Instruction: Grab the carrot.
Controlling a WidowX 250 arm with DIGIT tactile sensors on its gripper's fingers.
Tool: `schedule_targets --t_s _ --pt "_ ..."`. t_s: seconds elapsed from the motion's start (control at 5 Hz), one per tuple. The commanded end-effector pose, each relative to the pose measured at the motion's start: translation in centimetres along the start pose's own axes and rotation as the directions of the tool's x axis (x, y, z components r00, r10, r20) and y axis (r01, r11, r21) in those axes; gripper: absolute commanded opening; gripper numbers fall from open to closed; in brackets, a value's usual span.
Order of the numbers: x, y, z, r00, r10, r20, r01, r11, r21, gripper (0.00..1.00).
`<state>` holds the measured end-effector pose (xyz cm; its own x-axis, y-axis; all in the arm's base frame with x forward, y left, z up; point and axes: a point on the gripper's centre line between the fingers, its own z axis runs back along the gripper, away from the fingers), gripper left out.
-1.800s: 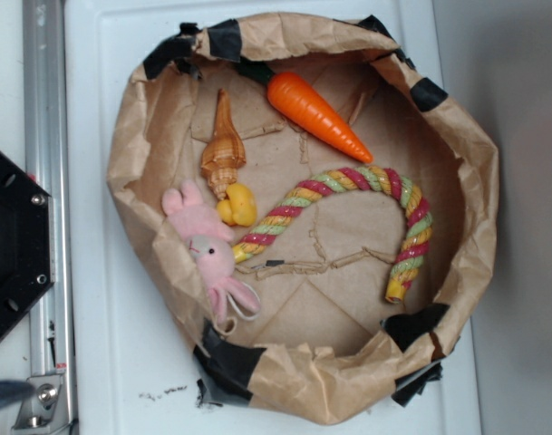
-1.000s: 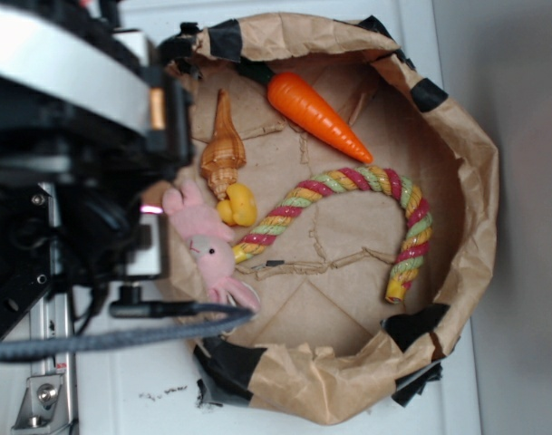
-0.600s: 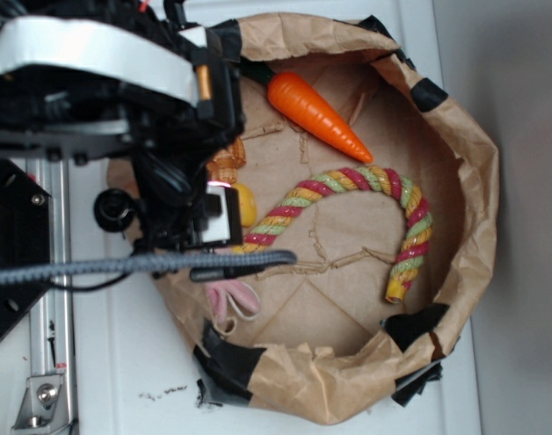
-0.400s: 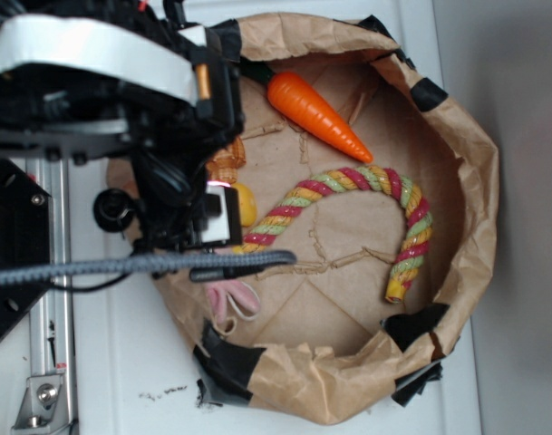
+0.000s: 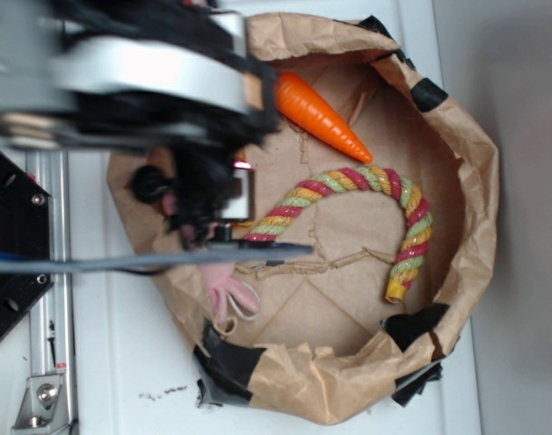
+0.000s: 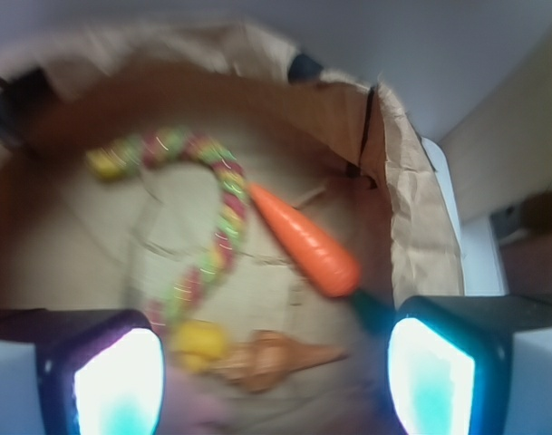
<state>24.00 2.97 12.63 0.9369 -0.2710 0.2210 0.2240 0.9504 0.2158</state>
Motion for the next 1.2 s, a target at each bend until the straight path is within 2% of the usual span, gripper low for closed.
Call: schedule_targets --t_s 0.0,0.4,0.6,0.8,1.0 --pt "4.9 -0.2 -4.2 0.91 -0.401 0.106 0.405 0.914 -0.017 1.0" --pt "2.8 2.7 -4.5 0.898 -0.419 0.132 0.43 0.901 -0.064 1.0" --pt "2.6 3.6 -5.4 0.902 -0.415 0.122 0.425 0.902 -0.073 1.0" --pt "3.3 3.6 -7.7 0.897 -0.43 0.103 0.439 0.892 -0.105 1.0" --pt "3.0 4.1 -9.2 0.898 -0.438 0.041 0.44 0.891 -0.11 1.0"
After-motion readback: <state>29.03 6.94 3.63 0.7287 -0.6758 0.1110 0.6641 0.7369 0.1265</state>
